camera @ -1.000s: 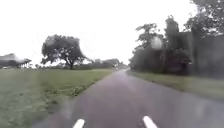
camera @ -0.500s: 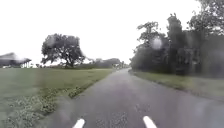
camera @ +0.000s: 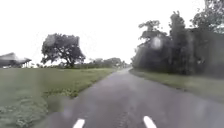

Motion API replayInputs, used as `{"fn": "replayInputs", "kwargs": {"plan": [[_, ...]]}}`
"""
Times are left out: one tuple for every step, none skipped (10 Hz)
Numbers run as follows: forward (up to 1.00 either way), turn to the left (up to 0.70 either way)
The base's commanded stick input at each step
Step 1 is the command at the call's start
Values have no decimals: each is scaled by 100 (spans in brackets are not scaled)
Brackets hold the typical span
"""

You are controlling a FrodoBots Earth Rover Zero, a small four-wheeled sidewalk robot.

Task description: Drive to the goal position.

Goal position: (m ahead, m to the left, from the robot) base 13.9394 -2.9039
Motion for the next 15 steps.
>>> {"fn": "replayInputs", "kwargs": {"plan": [[70, 0], [70, 0], [70, 0], [70, 0], [70, 0], [70, 0], [70, 0], [70, 0], [70, 0], [70, 0], [70, 0], [70, 0], [70, 0], [70, 0], [70, 0]]}}
